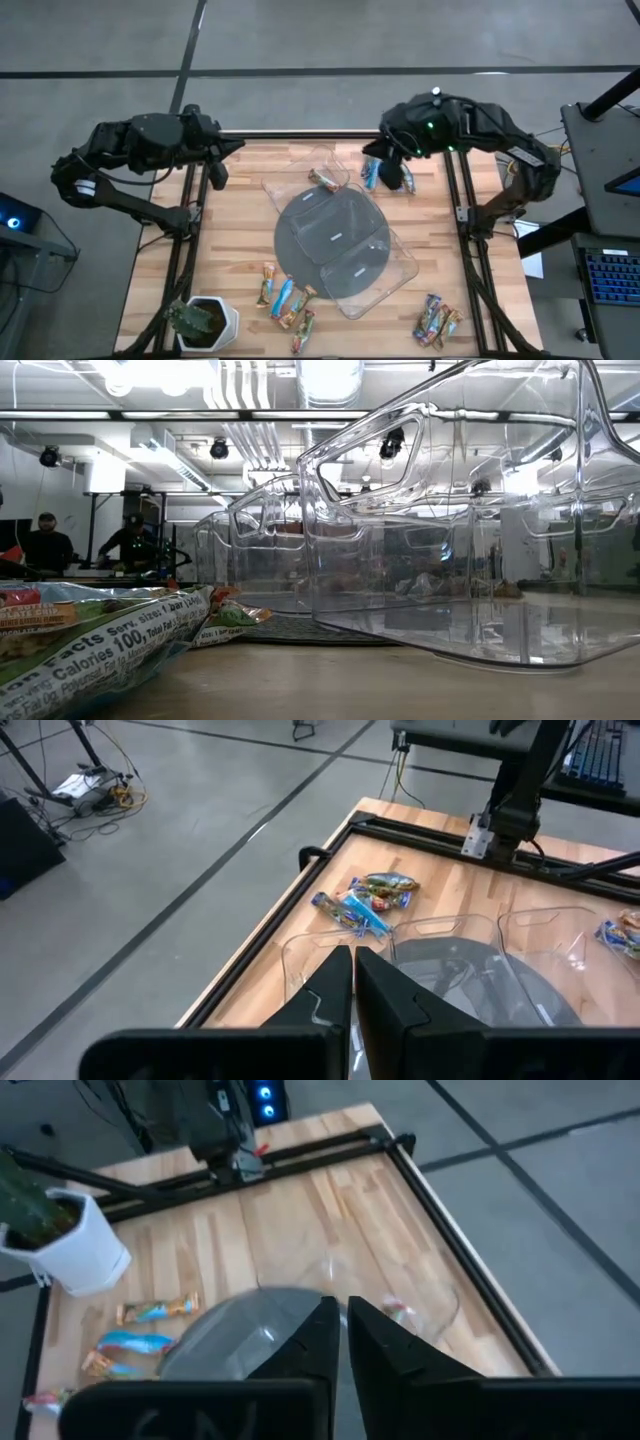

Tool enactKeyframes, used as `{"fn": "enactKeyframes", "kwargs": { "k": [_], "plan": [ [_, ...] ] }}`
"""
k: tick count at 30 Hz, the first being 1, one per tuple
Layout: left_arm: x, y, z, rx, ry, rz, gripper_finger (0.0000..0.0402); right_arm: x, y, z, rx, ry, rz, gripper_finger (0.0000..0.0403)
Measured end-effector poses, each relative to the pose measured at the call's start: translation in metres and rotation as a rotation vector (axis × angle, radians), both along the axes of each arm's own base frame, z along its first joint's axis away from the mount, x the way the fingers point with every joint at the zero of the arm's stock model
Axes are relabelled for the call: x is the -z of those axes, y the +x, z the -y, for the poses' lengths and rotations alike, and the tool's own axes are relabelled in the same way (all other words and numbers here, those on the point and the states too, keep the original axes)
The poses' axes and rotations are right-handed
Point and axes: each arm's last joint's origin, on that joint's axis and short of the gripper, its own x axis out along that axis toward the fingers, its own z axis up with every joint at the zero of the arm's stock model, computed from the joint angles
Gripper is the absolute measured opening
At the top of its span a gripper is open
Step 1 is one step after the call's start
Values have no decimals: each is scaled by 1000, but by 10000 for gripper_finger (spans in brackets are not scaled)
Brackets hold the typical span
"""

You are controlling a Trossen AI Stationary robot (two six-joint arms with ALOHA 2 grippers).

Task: Pick and place Granola Bars by type
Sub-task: Put the red granola bar into the top transparent bin

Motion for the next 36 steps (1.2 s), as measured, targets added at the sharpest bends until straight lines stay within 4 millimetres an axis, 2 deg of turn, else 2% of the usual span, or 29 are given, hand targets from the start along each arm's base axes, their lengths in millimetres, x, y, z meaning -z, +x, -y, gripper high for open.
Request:
{"fn": "enactKeyframes", "kwargs": {
  "k": [5,13,18,22,27,32,36],
  "plan": [
    [0,4,1,39,-18,25,0,15,-16,-10,26,-1,-24,9],
    [4,18,1,56,-27,-5,0,21,-42,-28,-39,4,158,8],
    [5,32,7,210,-82,1,0,26,-58,-33,-56,23,213,8],
    [8,44,11,252,-87,-15,0,31,-69,-33,-31,48,219,8],
    [7,56,17,326,-150,3,0,36,-75,-32,-5,53,219,8],
    [8,66,25,511,-296,-2,0,40,-75,-32,-4,54,210,8],
    [15,79,30,529,-407,-29,15,43,-74,-32,-5,51,198,8]
  ]
}}
